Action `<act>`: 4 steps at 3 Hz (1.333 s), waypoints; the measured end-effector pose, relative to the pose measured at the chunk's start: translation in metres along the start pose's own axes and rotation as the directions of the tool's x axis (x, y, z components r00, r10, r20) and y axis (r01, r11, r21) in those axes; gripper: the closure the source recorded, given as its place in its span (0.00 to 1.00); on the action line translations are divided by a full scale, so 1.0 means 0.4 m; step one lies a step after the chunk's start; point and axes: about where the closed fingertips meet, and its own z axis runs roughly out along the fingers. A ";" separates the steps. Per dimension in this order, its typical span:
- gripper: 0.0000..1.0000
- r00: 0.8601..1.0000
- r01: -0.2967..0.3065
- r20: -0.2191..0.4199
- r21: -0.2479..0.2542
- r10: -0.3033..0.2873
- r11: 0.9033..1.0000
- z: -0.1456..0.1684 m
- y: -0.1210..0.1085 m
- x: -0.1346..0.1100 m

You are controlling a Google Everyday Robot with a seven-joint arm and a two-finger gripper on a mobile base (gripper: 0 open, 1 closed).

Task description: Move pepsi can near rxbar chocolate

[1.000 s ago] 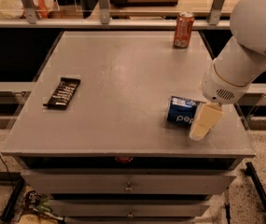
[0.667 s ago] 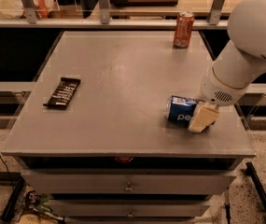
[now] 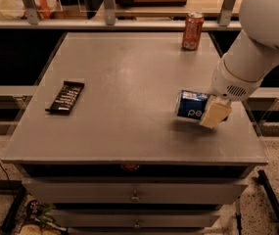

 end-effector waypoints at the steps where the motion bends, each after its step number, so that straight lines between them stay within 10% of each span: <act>1: 1.00 1.000 0.013 0.003 0.034 -0.013 0.999 -0.049 -0.025 -0.013; 3: 1.00 0.999 0.037 0.015 0.032 -0.038 0.999 -0.044 -0.019 -0.044; 4: 1.00 0.989 0.139 0.049 0.041 -0.140 0.990 -0.018 -0.020 -0.168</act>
Offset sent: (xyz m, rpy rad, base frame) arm 0.0056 -0.0012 0.0179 -0.0083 -0.0284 0.0047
